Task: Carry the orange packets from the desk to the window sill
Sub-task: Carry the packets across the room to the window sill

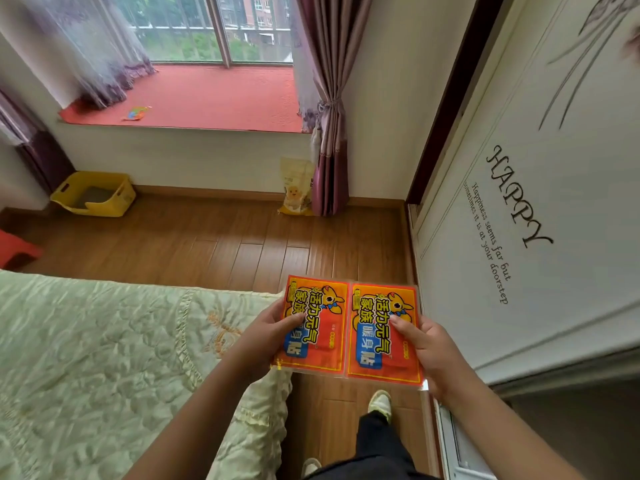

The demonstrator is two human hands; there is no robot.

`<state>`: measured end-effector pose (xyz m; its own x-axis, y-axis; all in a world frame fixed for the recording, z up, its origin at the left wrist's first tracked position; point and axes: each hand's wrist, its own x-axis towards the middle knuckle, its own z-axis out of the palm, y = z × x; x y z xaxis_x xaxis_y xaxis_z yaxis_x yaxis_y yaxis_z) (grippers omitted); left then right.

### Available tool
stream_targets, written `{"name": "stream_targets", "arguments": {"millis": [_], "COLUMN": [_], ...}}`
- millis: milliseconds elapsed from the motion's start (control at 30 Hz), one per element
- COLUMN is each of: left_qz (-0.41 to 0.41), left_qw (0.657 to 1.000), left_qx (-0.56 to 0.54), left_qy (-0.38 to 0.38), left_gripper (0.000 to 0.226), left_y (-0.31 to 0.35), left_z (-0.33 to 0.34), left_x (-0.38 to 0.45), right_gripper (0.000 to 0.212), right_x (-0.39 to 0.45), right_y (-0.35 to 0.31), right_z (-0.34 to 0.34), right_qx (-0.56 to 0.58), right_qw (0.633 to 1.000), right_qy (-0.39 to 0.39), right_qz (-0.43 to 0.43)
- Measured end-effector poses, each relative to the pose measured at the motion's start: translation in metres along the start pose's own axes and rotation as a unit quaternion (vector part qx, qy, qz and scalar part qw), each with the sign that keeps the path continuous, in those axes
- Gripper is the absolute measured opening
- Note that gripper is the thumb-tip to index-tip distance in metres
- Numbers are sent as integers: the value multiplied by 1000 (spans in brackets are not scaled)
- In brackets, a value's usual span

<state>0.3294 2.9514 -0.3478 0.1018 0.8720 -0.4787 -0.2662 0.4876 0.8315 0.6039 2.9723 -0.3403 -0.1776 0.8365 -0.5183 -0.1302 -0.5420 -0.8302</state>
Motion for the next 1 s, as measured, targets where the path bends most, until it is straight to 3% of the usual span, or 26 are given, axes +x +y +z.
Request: {"name": "stream_targets", "arguments": {"millis": [267, 533, 867, 1000], "left_qz": [-20, -12, 10, 31], "left_qw": [999, 998, 994, 991], "left_qx": [0, -13, -59, -67], "left_qy": [31, 62, 96, 112], "left_gripper": [39, 37, 43, 29], "left_y": [44, 85, 135, 164], "left_z": [31, 39, -15, -48], "left_x": [101, 161, 226, 254], "right_gripper": [33, 44, 32, 30], "right_x": [103, 183, 281, 326], "right_y": [-63, -117, -167, -191], "right_z": [-40, -50, 3, 42], "right_qx": [-4, -27, -56, -67], "right_qw": [1000, 999, 994, 993], "right_qy": [-3, -43, -91, -98], "right_qz": [9, 19, 28, 29]}}
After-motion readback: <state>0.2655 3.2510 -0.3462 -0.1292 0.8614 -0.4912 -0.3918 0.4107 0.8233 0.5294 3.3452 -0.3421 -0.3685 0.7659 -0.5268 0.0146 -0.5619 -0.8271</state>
